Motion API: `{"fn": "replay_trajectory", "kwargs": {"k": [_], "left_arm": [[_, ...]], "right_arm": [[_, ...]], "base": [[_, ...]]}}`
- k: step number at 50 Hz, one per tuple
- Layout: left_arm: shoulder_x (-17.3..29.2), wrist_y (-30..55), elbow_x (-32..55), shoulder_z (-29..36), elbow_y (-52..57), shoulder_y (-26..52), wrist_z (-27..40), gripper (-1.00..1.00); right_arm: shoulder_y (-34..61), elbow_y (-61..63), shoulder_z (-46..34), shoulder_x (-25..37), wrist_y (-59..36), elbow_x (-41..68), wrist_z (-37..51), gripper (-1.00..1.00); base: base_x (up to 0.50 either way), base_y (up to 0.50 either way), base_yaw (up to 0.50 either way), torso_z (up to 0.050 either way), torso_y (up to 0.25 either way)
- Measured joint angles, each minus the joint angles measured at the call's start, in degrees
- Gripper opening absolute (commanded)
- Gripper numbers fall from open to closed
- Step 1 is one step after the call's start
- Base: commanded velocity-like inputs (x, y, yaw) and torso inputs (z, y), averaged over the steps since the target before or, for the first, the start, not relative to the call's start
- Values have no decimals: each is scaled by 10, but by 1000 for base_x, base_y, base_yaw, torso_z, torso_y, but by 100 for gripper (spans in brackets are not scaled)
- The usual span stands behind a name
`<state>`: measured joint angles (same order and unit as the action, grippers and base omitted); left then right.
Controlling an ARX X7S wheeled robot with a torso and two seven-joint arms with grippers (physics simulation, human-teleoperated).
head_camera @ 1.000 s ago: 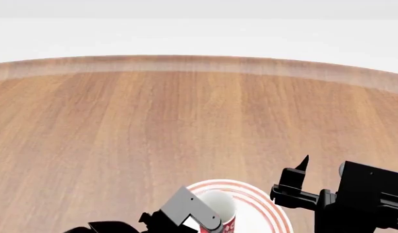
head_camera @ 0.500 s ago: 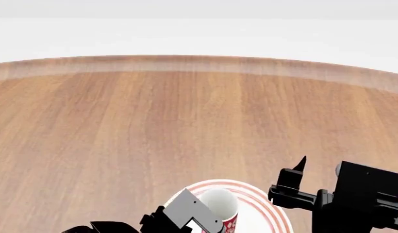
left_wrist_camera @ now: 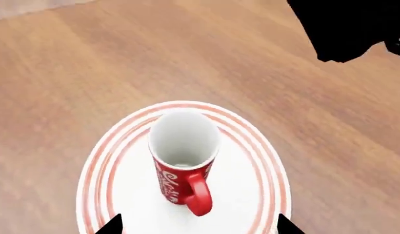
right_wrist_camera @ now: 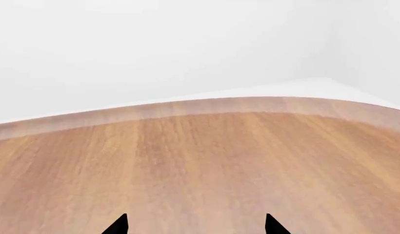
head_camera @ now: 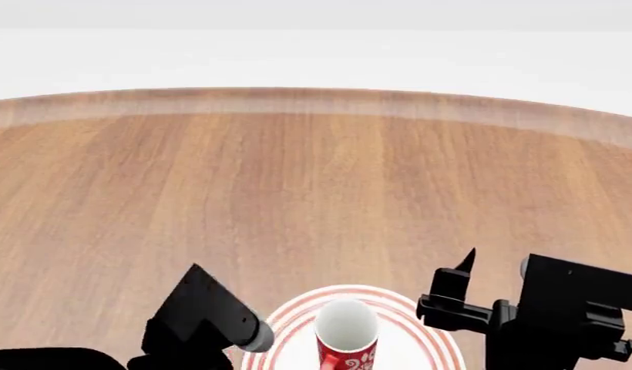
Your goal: Pick up the red mug and put it on the plate
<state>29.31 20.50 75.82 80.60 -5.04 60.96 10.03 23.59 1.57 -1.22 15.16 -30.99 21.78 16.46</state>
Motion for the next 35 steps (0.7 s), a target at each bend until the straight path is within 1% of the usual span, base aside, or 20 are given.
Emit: {"fn": "replay_trajectory", "kwargs": {"k": [3,6,15,22,35], "left_arm": [[25,-33,-1,-18,25,-14,10,100],[42,-70,-8,-38,39,-31,38,100],[71,-185,-86,-84,63,-86,172,100],[82,-243,-133,-105,70,-116,237,100],[85,-303,-195,-128,60,-145,313,100]], "right_arm": [[0,1,-2,0,-1,0,0,100],[0,4,-3,1,-1,1,0,100],[-1,14,-8,3,-1,3,-2,100],[-4,24,-15,5,4,2,-5,100],[-21,66,-33,12,48,-11,-19,100]], "base": [[0,0,0,0,0],[0,0,0,0,0],[0,0,0,0,0],[0,0,0,0,0],[0,0,0,0,0]]}}
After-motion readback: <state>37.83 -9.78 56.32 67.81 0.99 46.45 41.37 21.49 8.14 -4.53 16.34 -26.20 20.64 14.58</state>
